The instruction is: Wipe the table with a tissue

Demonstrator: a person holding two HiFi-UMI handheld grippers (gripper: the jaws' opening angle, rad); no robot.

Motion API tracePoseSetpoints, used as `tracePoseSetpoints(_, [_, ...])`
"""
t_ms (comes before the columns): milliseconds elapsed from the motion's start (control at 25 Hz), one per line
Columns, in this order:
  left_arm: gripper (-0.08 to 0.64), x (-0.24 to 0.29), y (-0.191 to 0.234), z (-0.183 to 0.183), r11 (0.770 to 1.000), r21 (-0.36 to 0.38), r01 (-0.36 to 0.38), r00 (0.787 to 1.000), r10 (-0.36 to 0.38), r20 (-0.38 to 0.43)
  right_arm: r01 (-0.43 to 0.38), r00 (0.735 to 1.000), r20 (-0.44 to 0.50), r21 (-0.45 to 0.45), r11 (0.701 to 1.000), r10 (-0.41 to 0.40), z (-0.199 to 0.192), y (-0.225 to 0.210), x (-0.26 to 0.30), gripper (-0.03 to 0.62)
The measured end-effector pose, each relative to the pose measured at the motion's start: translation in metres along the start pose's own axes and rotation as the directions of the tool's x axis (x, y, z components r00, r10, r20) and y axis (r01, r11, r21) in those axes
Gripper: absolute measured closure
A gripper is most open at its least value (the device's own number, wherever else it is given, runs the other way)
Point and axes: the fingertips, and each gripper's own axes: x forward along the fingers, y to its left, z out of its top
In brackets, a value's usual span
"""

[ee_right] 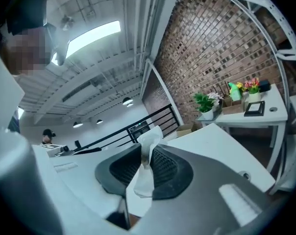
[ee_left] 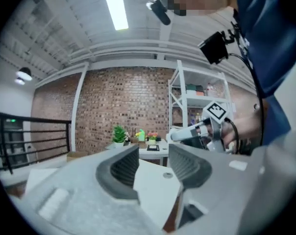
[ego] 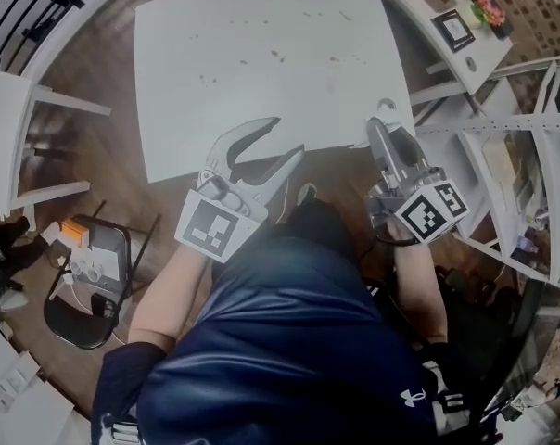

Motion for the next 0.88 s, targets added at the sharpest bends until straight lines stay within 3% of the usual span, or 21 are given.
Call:
tracePoseSetpoints(80, [0.370, 0.007, 0.015, -0.011, 0.994, -0.101, -0.044, 0.999, 0.041, -0.033, 0.059, 0.998, -0.002, -0.023, 0.998, -0.059, 0.002, -0.028, 0.008, 0.534])
tracePoseSetpoints(160, [0.379, 0.018, 0.030, -0.025, 0.986, -0.143, -0.090, 0.994, 0.079, -0.080, 0.103, 0.994, -0.012, -0.058, 0.993, -0.104, 0.001, -0.059, 0.019, 0.534])
tracePoseSetpoints(320, [0.403, 0.049, 0.062, -0.051, 0.970, -0.142, -0.197, 0.974, 0.177, -0.140, 0.141, 0.989, -0.038, -0.110, 0.984, -0.146, -0.006, -0.121, 0.048, 0.534])
tracePoseSetpoints(520, [0.448, 0.089, 0.089, -0.066, 0.939, -0.151, -0.310, 0.942, 0.282, -0.184, 0.107, 0.985, -0.125, -0.106, 0.989, -0.120, -0.021, -0.186, 0.090, 0.534])
tracePoseSetpoints(720, [0.466, 0.116, 0.101, -0.077, 0.912, -0.163, -0.377, 0.913, 0.335, -0.233, 0.128, 0.966, -0.207, -0.128, 0.984, -0.153, -0.039, -0.236, 0.119, 0.534])
tracePoseSetpoints(880, [0.472, 0.125, 0.105, -0.097, 0.894, -0.205, -0.399, 0.897, 0.335, -0.288, 0.134, 0.942, -0.285, -0.173, 0.976, -0.180, -0.061, -0.262, 0.133, 0.534])
